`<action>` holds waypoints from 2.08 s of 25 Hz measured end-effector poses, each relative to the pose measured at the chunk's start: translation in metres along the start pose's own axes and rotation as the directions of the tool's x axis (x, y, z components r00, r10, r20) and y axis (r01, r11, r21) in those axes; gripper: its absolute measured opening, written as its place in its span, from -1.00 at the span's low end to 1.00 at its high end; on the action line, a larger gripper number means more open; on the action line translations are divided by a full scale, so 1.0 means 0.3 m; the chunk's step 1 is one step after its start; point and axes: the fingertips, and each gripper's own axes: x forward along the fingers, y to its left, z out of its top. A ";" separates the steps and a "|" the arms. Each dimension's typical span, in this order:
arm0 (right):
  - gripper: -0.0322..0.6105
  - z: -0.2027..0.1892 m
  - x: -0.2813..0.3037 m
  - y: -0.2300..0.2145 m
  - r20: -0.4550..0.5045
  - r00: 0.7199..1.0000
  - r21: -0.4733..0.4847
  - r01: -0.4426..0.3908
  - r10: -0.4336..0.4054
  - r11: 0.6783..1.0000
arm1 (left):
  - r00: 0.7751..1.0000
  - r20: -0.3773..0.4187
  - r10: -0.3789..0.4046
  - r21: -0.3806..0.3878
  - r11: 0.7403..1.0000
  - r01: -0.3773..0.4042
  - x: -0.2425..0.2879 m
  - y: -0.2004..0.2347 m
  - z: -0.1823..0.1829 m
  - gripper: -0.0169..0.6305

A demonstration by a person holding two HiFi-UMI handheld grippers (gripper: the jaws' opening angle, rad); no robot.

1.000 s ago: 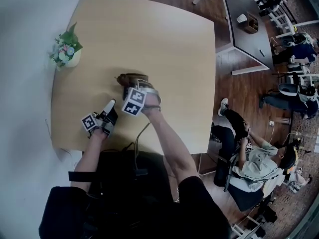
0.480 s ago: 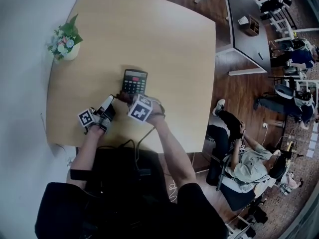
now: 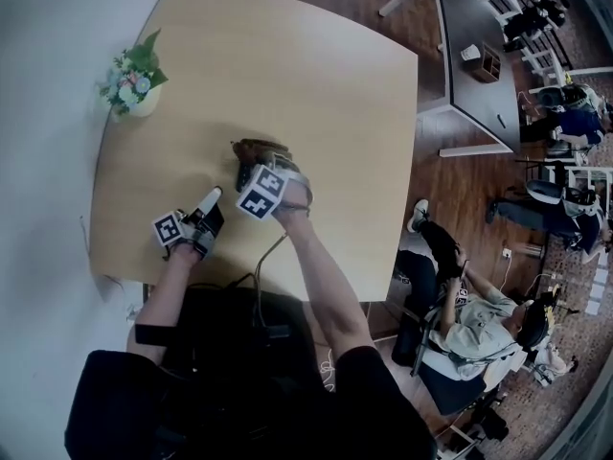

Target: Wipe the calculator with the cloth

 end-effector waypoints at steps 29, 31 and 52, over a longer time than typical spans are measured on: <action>-0.69 -0.022 -0.016 0.235 -0.091 0.996 -0.241 -0.036 0.014 0.970 | 1.000 -0.003 0.003 0.002 1.000 -0.003 -0.003 0.004 0.013 -0.92; -0.69 -0.048 -0.027 0.340 -0.109 0.990 -0.242 -0.115 0.091 0.963 | 1.000 -0.001 0.002 0.002 1.000 -0.002 -0.003 0.005 0.014 -0.92; -0.69 -0.127 -0.014 0.037 -0.057 0.993 -0.173 0.092 -0.103 0.981 | 1.000 -0.005 0.007 0.003 1.000 -0.007 -0.005 0.010 0.011 -0.92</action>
